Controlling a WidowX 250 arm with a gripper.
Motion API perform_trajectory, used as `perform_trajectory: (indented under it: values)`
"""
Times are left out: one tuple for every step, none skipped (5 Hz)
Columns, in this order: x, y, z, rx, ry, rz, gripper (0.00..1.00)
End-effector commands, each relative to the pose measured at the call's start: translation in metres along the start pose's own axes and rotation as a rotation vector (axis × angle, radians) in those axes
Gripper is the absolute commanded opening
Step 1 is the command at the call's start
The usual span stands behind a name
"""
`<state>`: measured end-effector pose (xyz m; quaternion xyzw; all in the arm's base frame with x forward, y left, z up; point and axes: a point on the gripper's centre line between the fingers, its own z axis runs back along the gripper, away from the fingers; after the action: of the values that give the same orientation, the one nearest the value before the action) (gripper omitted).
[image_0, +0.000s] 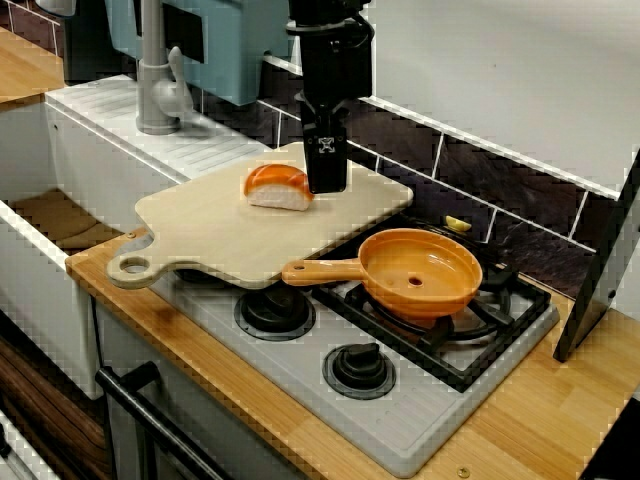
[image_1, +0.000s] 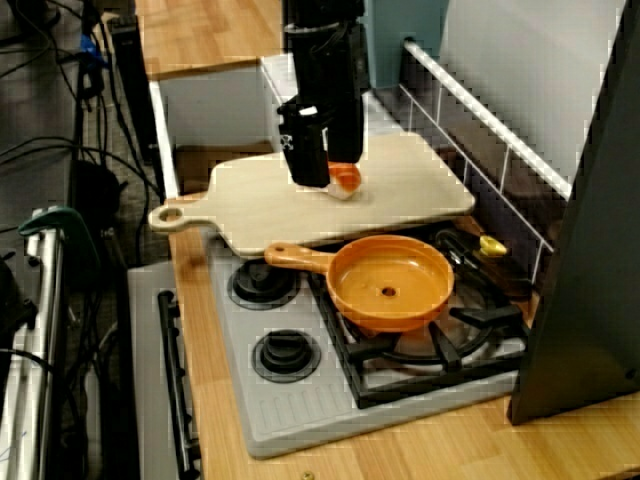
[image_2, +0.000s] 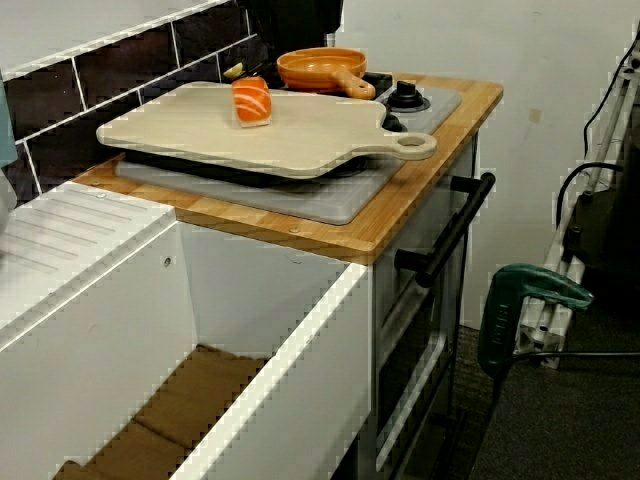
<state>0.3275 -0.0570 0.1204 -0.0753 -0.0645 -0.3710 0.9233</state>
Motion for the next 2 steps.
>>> perform_trajectory:
  values:
    - [0.0125, -0.0131, 0.0259, 0.130, -0.046, 0.140, 1.00]
    - [0.0177, -0.0196, 0.0226, 0.133, -0.040, 0.163, 1.00]
